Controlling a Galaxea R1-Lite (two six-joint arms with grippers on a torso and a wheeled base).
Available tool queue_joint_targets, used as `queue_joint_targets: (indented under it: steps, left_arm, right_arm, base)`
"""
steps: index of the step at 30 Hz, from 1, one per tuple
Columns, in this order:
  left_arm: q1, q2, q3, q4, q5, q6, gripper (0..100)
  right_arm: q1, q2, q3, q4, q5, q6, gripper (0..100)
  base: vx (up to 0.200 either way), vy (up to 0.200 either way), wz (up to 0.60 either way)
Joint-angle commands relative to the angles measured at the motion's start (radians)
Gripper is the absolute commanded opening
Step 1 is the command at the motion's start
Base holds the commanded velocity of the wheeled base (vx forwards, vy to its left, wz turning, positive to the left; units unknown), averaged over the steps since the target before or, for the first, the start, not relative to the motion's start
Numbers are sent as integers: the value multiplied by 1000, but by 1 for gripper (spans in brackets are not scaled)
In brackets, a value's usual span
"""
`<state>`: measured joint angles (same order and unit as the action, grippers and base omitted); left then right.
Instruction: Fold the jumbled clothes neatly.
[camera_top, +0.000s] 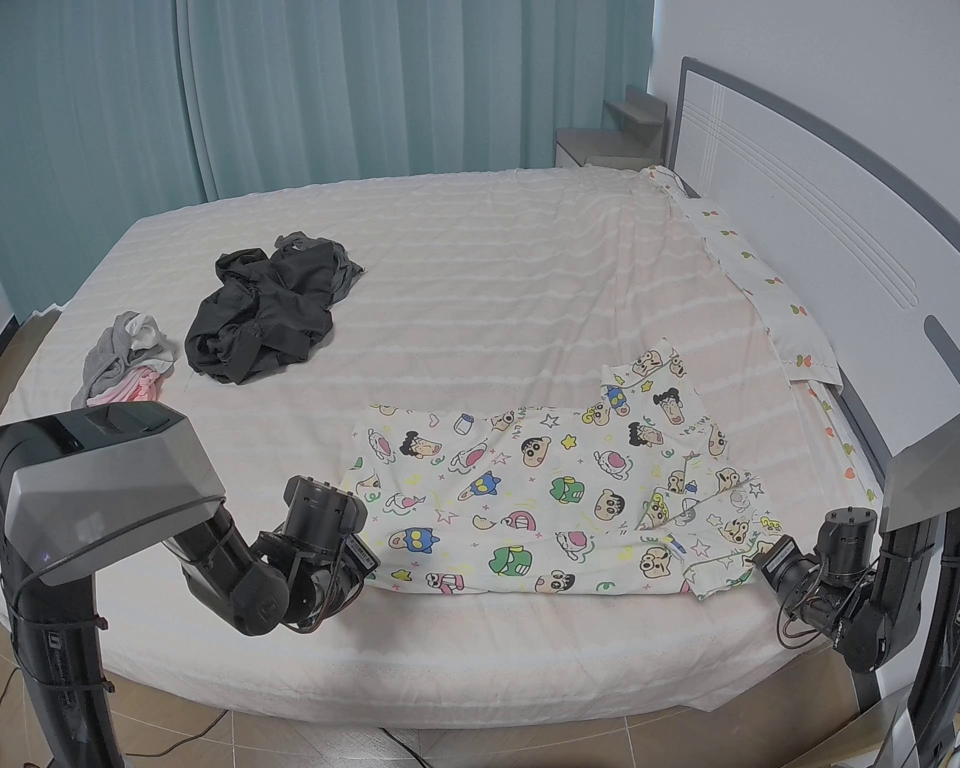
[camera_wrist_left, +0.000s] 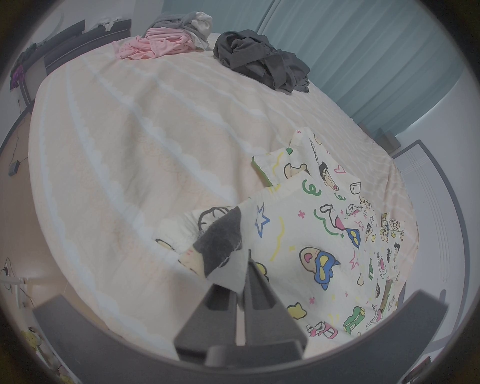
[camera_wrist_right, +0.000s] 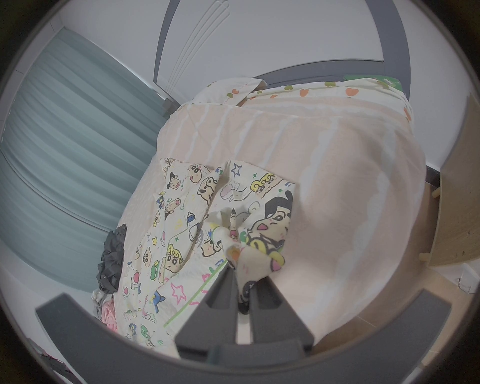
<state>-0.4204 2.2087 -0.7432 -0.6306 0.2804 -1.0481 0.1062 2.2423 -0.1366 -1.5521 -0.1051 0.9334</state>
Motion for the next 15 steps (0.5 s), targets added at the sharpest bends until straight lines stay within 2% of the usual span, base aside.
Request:
queue_joint_targets:
  steps: [1,10,11,15]
  left_arm:
    - [-4,-27,59,-21,-23,-3,0]
    - [-9,-29,90,-32,-35,-6,0]
    - [-12,-29,90,-32,-41,-7,100]
    - [-15,-32,90,-32,-46,-12,100]
  right_arm:
    - [3,3,23,-13,1,-5,0]
    - [10,20,32,-13,15,-4,0]
    - [9,25,29,-13,15,-4,0]
    - [9,36,29,-13,18,-2,0]
  base:
    - [0,0,0]
    - [0,0,0]
    - [0,0,0]
    - [0,0,0]
